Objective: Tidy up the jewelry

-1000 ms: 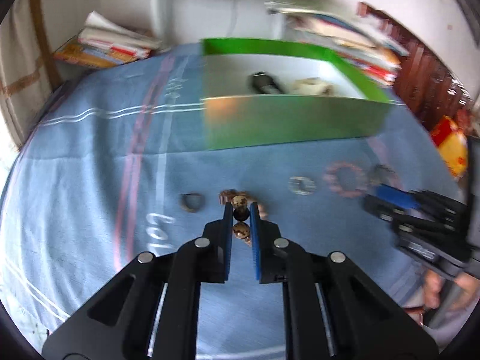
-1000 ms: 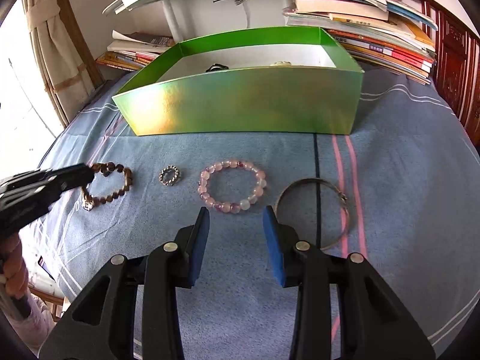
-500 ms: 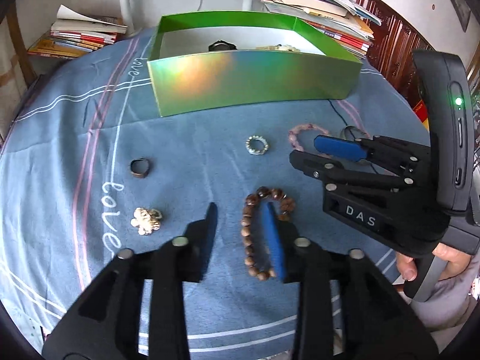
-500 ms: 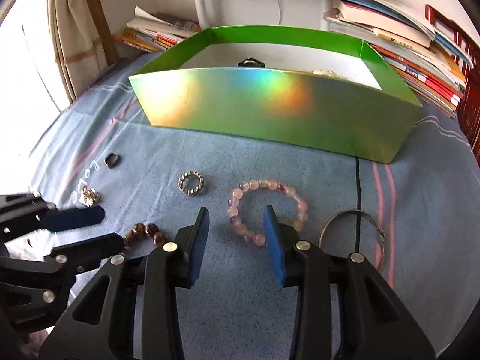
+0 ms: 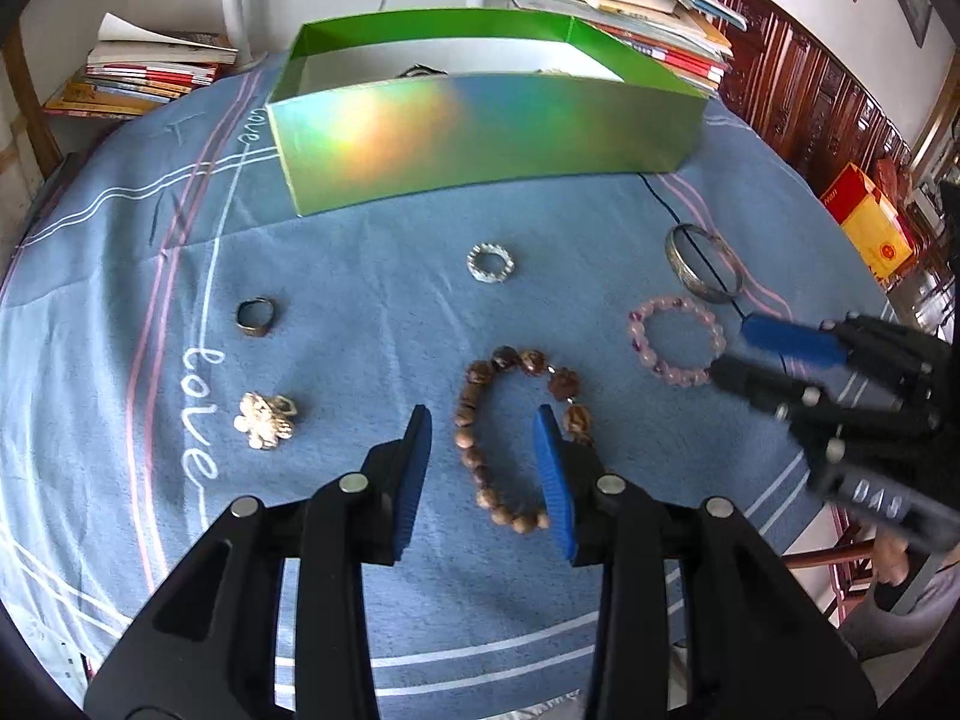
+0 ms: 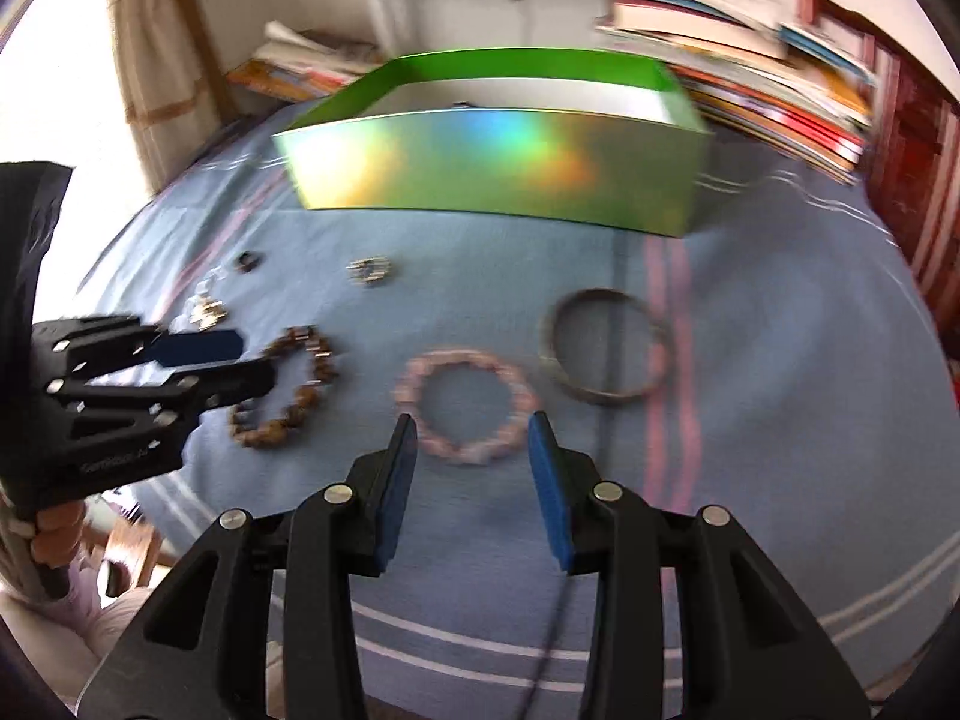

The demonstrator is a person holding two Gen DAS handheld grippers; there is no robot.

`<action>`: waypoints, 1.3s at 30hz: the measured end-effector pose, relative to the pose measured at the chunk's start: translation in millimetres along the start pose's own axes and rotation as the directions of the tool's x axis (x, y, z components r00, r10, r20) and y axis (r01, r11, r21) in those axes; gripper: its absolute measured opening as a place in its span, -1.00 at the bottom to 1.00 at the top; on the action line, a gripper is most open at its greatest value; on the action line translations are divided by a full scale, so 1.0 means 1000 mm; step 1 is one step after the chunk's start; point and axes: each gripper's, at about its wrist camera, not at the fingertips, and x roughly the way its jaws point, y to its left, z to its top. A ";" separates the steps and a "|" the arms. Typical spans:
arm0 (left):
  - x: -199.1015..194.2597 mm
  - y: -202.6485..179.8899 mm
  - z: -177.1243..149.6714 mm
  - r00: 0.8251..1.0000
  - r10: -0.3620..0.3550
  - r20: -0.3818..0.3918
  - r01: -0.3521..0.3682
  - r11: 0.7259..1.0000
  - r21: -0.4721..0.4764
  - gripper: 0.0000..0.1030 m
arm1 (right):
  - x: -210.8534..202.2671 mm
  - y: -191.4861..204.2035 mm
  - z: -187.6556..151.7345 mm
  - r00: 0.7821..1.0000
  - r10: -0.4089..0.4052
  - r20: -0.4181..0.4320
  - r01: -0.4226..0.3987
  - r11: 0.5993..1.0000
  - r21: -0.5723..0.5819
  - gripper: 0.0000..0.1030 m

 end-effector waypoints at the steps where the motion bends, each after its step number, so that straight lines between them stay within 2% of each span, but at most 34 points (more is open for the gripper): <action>1: 0.002 -0.002 -0.001 1.000 -0.002 -0.006 0.002 1.000 0.006 -0.31 | 0.002 -0.003 -0.001 1.000 0.004 -0.003 -0.004 1.000 0.012 -0.25; 5: 0.007 -0.009 -0.002 1.000 0.011 -0.008 -0.011 1.000 0.021 -0.31 | 0.009 -0.005 -0.003 1.000 0.006 0.003 -0.007 0.999 0.037 -0.26; 11: 0.009 -0.012 -0.003 1.000 0.028 0.013 -0.029 0.999 0.030 -0.30 | 0.013 0.001 0.002 0.998 -0.051 0.033 0.049 0.997 0.052 -0.26; 20: 0.008 -0.011 -0.004 0.999 0.029 0.026 -0.029 0.999 0.028 -0.30 | 0.023 -0.003 0.013 1.000 -0.007 0.029 0.004 0.993 0.117 -0.26; 24: 0.008 -0.012 -0.004 0.999 0.032 0.031 -0.033 0.999 0.029 -0.29 | 0.026 0.007 0.014 0.998 -0.059 0.031 0.057 0.997 0.056 -0.27; 26: 0.008 -0.012 -0.004 0.999 0.032 0.033 -0.033 0.999 0.029 -0.29 | 0.026 0.012 0.011 0.994 -0.102 0.034 0.102 0.995 0.010 -0.36; 28: 0.008 -0.012 -0.005 0.999 0.034 0.035 -0.035 0.999 0.028 -0.28 | 0.023 0.013 0.008 0.994 -0.109 0.030 0.109 0.994 -0.013 -0.41; 34: 0.008 -0.012 -0.005 0.998 0.051 0.037 -0.052 0.998 0.021 -0.09 | 0.009 0.005 -0.009 0.993 -0.117 0.016 0.118 0.993 -0.030 -0.41; 39: 0.009 -0.013 -0.006 0.995 0.085 0.048 -0.086 0.996 0.018 -0.08 | 0.004 -0.002 -0.013 0.985 -0.168 0.039 0.169 0.986 -0.007 -0.41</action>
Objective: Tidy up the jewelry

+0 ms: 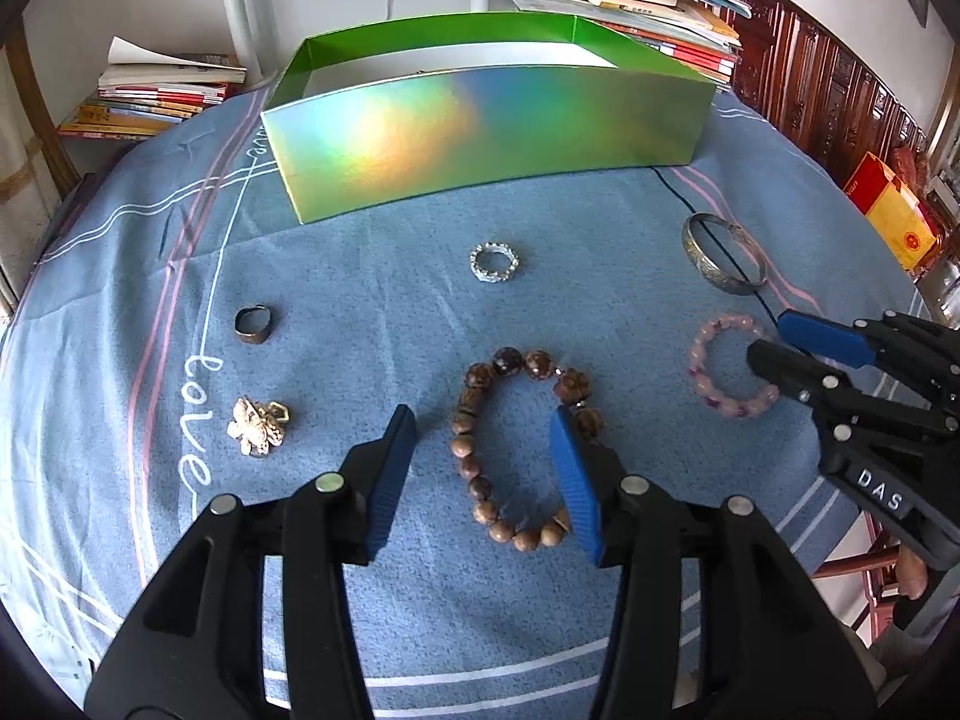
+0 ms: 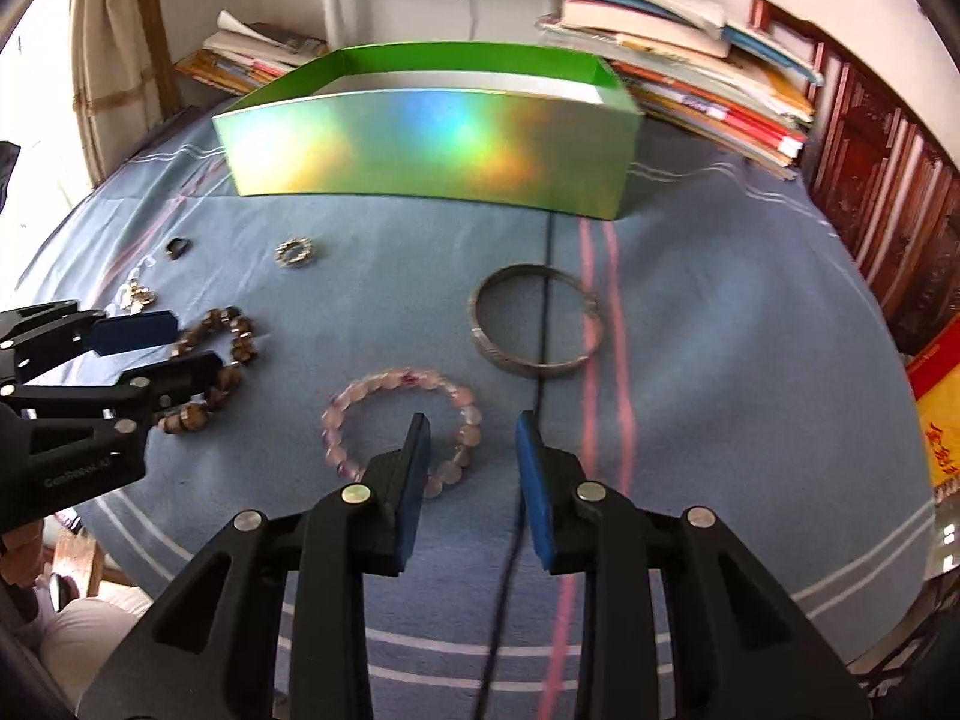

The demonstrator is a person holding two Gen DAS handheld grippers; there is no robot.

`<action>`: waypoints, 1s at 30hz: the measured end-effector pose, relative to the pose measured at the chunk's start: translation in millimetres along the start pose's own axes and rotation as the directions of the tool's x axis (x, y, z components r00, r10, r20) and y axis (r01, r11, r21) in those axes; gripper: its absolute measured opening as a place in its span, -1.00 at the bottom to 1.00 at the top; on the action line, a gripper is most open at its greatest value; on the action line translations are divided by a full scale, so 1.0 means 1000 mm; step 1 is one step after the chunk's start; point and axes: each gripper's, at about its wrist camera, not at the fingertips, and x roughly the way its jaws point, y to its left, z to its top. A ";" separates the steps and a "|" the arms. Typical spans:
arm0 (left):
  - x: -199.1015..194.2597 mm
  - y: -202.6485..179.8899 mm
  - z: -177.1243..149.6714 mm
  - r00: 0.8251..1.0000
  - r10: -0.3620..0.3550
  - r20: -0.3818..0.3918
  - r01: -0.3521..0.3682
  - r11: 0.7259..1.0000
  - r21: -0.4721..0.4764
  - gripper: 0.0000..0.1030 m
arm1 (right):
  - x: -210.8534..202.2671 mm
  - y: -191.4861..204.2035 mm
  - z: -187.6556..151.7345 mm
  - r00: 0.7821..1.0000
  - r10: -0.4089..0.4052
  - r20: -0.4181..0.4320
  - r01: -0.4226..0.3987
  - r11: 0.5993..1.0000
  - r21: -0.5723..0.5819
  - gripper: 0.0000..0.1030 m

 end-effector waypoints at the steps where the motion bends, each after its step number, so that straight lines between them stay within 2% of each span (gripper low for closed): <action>1: 0.000 0.000 0.000 1.000 0.002 0.001 -0.002 1.000 -0.002 -0.08 | 0.001 0.000 0.001 1.000 0.002 0.001 -0.002 1.000 0.006 -0.41; 3: 0.000 0.001 0.000 1.000 0.006 0.003 -0.006 1.000 -0.008 -0.14 | 0.004 0.001 0.002 1.000 0.008 0.002 -0.008 1.000 0.016 -0.41; 5: -0.001 0.002 0.000 1.000 0.011 0.005 -0.011 1.000 -0.014 -0.30 | 0.004 0.003 0.001 1.000 0.004 0.011 -0.004 1.000 0.017 -0.41; 9: -0.001 0.003 0.000 1.000 0.018 0.011 -0.017 1.000 -0.025 -0.32 | 0.004 0.005 0.001 1.000 -0.001 0.019 0.000 1.000 0.021 -0.40; 12: -0.001 0.003 0.000 0.999 0.030 0.018 -0.030 0.999 -0.033 -0.29 | 0.005 0.006 0.001 1.000 0.001 0.022 -0.002 1.000 0.025 -0.40; 16: 0.000 0.004 0.000 0.998 0.058 0.019 -0.057 0.997 -0.047 -0.07 | 0.005 0.005 0.001 1.000 0.004 0.025 -0.005 1.000 0.025 -0.40; 25: 0.000 0.004 0.000 0.997 0.076 0.016 -0.075 0.996 -0.050 0.05 | 0.005 0.004 0.001 1.000 0.005 0.028 -0.006 1.000 0.023 -0.39; 30: -0.001 0.003 -0.001 0.997 0.074 0.021 -0.073 0.996 -0.041 0.01 | 0.005 0.004 0.002 0.999 0.008 0.032 -0.009 1.000 0.023 -0.39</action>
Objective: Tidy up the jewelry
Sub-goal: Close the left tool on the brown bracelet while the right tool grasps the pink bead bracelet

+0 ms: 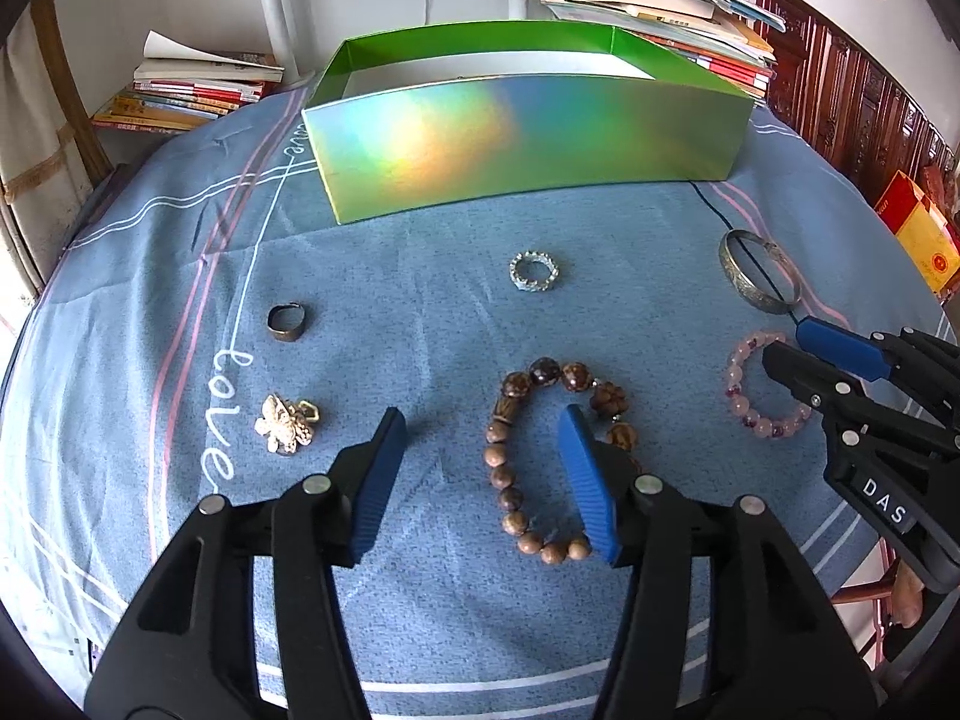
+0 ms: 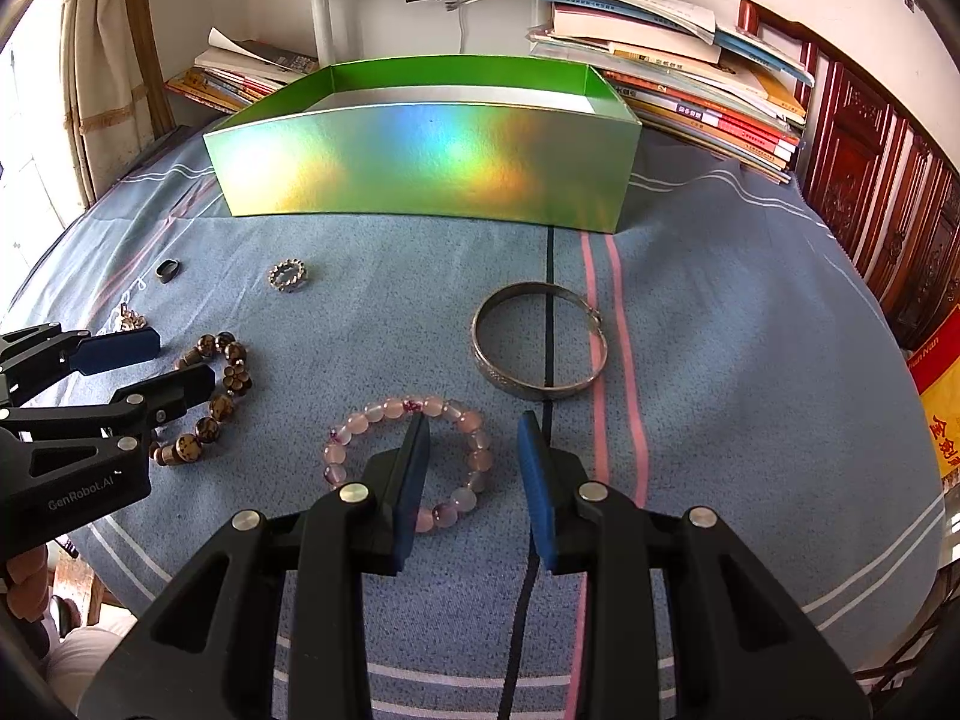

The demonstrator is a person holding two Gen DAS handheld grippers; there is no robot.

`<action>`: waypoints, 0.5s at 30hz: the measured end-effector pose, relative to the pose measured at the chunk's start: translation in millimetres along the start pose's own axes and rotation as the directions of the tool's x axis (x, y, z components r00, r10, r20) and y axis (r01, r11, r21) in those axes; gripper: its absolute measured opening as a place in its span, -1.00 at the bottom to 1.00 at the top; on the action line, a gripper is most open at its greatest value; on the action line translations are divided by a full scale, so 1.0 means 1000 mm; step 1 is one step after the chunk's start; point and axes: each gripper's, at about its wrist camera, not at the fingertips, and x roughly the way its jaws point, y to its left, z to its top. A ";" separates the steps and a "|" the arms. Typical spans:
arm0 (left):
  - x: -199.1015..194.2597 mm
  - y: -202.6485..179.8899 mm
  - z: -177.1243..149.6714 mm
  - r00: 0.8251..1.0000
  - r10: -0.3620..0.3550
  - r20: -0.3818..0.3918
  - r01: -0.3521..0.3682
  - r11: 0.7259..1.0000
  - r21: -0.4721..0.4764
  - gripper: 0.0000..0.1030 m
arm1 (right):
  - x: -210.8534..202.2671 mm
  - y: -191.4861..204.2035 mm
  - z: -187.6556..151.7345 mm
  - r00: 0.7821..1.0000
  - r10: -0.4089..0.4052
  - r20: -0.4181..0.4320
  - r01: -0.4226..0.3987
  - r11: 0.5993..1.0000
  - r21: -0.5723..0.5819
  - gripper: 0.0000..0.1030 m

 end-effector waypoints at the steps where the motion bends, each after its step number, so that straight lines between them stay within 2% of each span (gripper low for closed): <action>1: -0.001 -0.001 0.000 1.000 -0.012 0.001 0.012 1.000 0.005 -0.11 | 0.000 0.000 0.000 1.000 0.002 0.001 -0.002 1.000 -0.002 -0.39; 2: -0.001 -0.002 -0.001 1.000 -0.024 0.001 0.024 1.000 0.009 -0.25 | 0.000 0.001 0.000 1.000 0.005 0.001 -0.005 1.000 -0.006 -0.41; 3: -0.002 -0.004 -0.001 1.000 -0.029 0.003 0.029 0.999 0.017 -0.30 | -0.001 0.002 0.000 1.000 0.014 0.002 -0.014 1.000 -0.010 -0.49; 8: -0.003 -0.014 -0.001 0.999 -0.054 0.010 0.053 0.997 0.055 -0.80 | -0.001 0.007 -0.001 0.998 0.058 0.003 -0.058 0.998 -0.027 -0.81; 15: -0.004 -0.015 0.000 0.999 -0.040 0.007 0.039 0.998 0.051 -0.84 | -0.008 0.017 0.003 0.995 0.103 0.015 -0.102 0.993 -0.055 -0.84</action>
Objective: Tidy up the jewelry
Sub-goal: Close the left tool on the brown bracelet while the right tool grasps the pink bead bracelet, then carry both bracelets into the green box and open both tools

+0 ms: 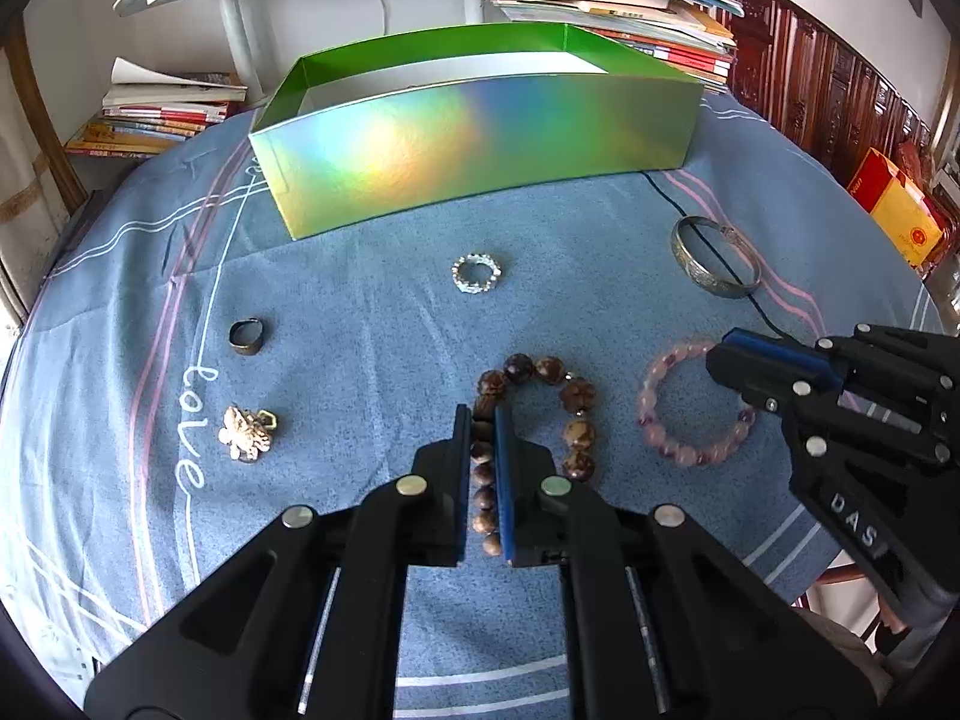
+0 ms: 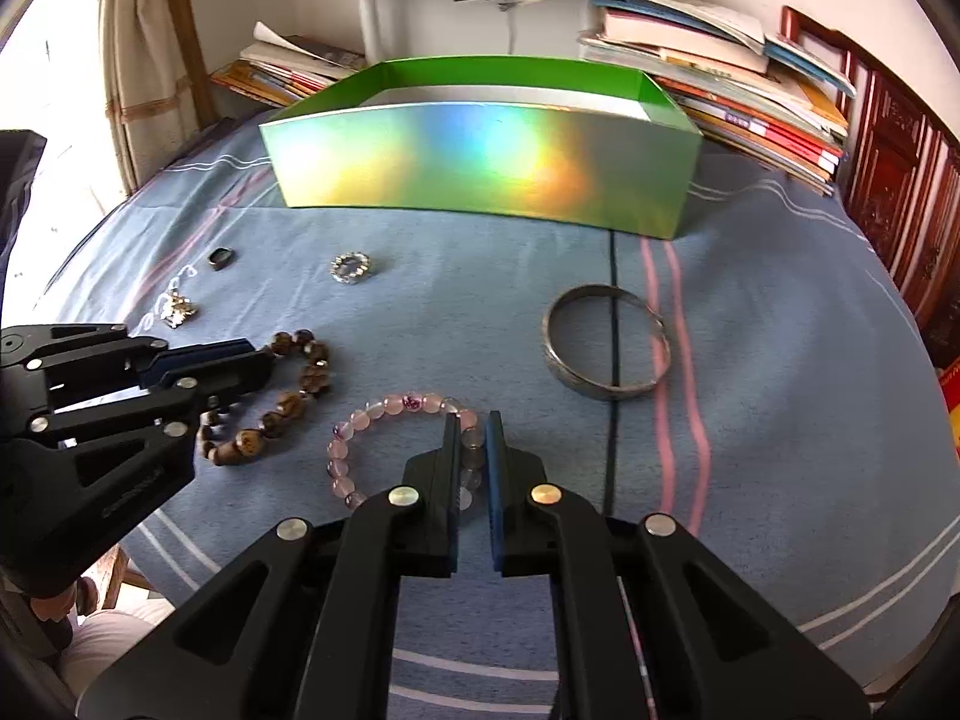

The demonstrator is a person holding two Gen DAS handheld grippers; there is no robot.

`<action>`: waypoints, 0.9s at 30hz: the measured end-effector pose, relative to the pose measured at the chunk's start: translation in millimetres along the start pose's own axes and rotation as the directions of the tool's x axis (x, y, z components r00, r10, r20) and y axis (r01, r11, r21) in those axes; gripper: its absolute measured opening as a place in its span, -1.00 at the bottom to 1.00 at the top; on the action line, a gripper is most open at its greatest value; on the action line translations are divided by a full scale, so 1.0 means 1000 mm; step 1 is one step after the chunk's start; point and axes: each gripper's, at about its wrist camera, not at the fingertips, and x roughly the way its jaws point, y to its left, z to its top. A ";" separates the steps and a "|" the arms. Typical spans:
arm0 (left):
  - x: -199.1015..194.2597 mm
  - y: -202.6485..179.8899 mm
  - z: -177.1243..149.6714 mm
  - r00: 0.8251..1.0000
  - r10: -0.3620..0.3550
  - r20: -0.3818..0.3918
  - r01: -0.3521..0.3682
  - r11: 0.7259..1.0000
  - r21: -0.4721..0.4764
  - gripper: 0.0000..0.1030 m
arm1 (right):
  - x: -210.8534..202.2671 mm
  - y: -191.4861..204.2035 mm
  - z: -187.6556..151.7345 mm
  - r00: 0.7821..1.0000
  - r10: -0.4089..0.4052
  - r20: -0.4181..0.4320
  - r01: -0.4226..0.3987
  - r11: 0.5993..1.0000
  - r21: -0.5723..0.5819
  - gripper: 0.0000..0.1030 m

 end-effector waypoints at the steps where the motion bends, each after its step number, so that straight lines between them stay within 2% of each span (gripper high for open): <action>1: -0.002 0.002 0.001 1.000 0.007 0.006 -0.006 1.000 -0.006 -0.84 | -0.003 0.000 0.002 1.000 0.004 0.011 -0.004 1.000 -0.001 -0.84; 7: -0.035 0.016 0.022 0.995 0.023 0.097 -0.020 0.999 -0.030 -0.84 | -0.037 0.003 0.037 0.991 0.014 0.133 -0.011 1.000 -0.024 -0.84; 10: -0.051 0.026 0.039 0.990 0.029 0.139 -0.023 0.999 -0.044 -0.84 | -0.055 0.001 0.062 0.978 0.005 0.207 0.002 1.000 -0.031 -0.84; 15: -0.077 0.044 0.085 0.968 0.081 0.235 -0.065 0.995 -0.074 -0.84 | -0.072 -0.007 0.113 0.951 0.009 0.309 -0.001 1.000 -0.025 -0.84; 17: -0.081 0.052 0.105 0.963 0.084 0.256 -0.062 0.994 -0.092 -0.84 | -0.069 -0.011 0.133 0.949 0.008 0.316 -0.005 1.000 -0.011 -0.84; 21: -0.070 0.066 0.140 0.964 0.081 0.253 -0.050 0.991 -0.125 -0.84 | -0.045 -0.018 0.164 0.956 -0.007 0.292 0.002 1.000 0.018 -0.84; 27: -0.029 0.084 0.171 0.976 0.095 0.196 -0.063 0.985 -0.162 -0.84 | 0.004 -0.020 0.183 0.976 -0.020 0.217 0.009 0.998 0.055 -0.84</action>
